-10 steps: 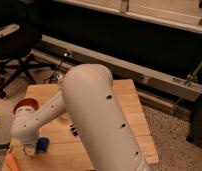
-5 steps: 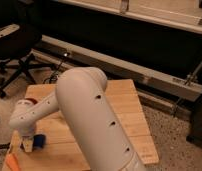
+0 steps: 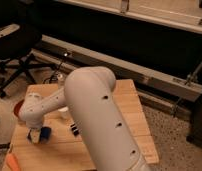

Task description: Wipe the white sponge on the table

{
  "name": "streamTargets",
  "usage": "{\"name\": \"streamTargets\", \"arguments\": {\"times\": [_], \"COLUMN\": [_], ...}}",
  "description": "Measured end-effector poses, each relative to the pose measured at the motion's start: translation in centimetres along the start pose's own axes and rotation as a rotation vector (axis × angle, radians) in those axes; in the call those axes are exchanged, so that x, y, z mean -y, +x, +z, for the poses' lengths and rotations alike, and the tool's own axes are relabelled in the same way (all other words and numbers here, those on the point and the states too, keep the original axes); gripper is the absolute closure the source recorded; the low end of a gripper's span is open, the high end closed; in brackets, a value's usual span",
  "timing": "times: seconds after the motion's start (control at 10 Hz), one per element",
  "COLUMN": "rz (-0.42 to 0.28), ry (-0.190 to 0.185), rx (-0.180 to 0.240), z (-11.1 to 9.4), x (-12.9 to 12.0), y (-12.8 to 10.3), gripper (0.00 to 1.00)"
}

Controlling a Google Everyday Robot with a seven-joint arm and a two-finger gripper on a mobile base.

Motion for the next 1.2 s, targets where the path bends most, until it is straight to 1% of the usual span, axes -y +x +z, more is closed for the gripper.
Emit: {"name": "streamTargets", "arguments": {"times": [0.3, 0.5, 0.6, 0.8, 1.0, 1.2], "rz": [0.04, 0.074, 0.103, 0.131, 0.159, 0.159], "ry": [0.007, -0.001, -0.007, -0.014, -0.022, -0.022], "rx": [-0.011, 0.0, 0.014, 0.018, 0.007, -0.007], "z": [-0.4, -0.3, -0.4, -0.6, -1.2, -2.3], "x": [0.1, -0.4, -0.9, -1.8, -3.2, -4.6], "y": [2.5, 3.7, 4.6, 6.3, 8.9, 10.3], "gripper": [0.58, 0.58, 0.58, 0.58, 0.58, 0.58]}}
